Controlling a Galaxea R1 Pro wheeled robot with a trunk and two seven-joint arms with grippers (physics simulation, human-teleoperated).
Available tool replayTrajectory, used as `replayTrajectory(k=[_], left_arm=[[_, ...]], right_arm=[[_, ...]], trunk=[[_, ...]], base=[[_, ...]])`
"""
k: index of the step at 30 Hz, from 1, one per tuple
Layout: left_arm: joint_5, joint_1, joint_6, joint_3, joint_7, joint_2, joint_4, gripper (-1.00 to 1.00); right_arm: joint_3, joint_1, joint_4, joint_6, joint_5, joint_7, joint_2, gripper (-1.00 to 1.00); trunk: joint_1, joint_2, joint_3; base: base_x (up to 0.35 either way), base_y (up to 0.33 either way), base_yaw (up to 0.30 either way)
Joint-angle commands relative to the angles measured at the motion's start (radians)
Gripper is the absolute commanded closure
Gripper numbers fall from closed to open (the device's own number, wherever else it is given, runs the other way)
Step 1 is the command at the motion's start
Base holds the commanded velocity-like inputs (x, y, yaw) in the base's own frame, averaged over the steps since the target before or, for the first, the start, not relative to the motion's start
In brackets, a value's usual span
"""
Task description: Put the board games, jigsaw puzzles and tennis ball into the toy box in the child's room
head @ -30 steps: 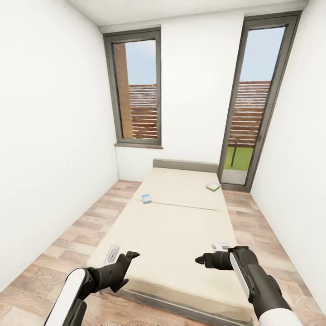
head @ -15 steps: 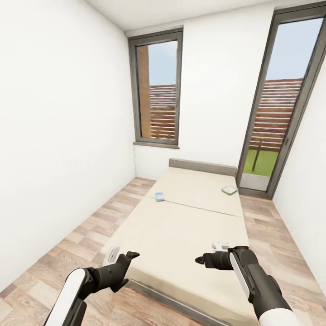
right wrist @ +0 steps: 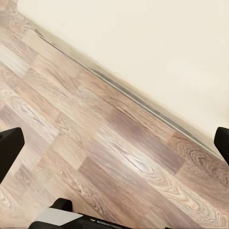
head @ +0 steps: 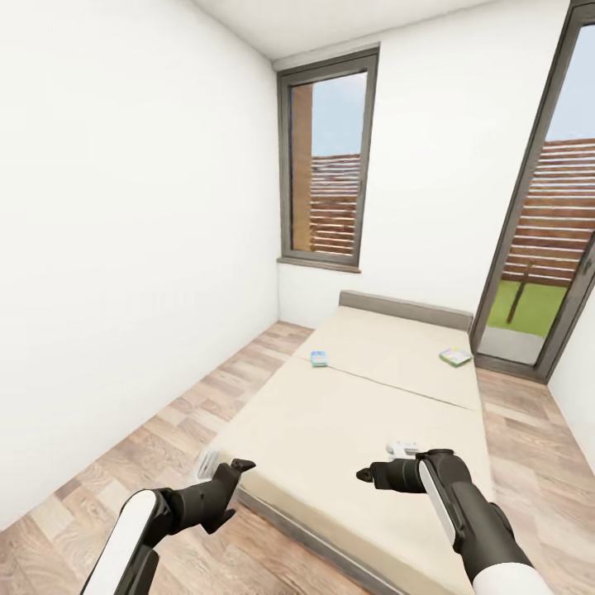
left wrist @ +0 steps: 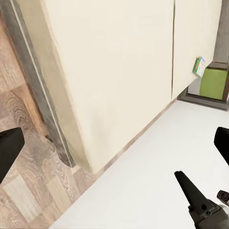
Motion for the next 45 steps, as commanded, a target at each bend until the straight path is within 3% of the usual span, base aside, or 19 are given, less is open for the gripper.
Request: replayTrajectory(k=[1, 19, 45], left_arm=[[0.010, -0.001, 0.003, 0.002, 0.010, -0.001, -0.001, -1.00], [0.010, -0.001, 0.003, 0.001, 0.010, -0.001, -0.001, -1.00], [0.009, -0.001, 0.003, 0.001, 0.012, -0.001, 0.002, -1.00]], right_arm=[[-0.001, 0.000, -0.001, 0.004, 0.001, 0.004, 0.000, -1.00], [-0.001, 0.000, -0.001, 0.004, 0.001, 0.004, 0.000, -1.00], [-0.001, 0.000, -0.001, 0.010, 0.001, 0.005, 0.000, -1.00]], trunk=[[0.000, -0.001, 0.000], [0.000, -0.001, 0.000], [0.000, -0.001, 0.000]], base=[[-0.073, -0.221, 0.290], [-0.094, -0.275, 0.252], [-0.148, -0.294, 0.018]])
